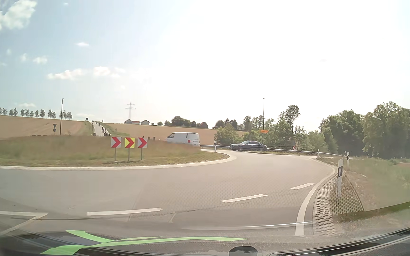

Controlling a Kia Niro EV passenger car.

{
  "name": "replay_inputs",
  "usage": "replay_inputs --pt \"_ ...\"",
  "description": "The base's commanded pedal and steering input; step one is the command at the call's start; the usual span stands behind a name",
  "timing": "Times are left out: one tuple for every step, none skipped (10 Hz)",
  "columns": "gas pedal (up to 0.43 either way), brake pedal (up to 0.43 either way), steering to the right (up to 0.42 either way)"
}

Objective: Follow the waypoints while adhering to traffic rules and regulations

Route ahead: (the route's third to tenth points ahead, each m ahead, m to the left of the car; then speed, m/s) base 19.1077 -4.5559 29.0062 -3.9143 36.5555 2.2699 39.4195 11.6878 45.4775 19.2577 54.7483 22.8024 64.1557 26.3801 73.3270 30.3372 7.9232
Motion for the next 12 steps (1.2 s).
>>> replay_inputs --pt "0.02 0.0 0.114" --pt "0.059 0.0 0.114" --pt "0.059 0.0 0.114" --pt "0.059 0.0 0.115" --pt "0.059 0.0 0.114" --pt "0.059 0.0 0.115" --pt "0.059 0.0 0.115" --pt "0.02 0.0 0.111" --pt "0.0 0.0 0.1" --pt "0.0 0.0 0.082" --pt "0.0 0.0 0.065" --pt "0.0 0.0 0.053"
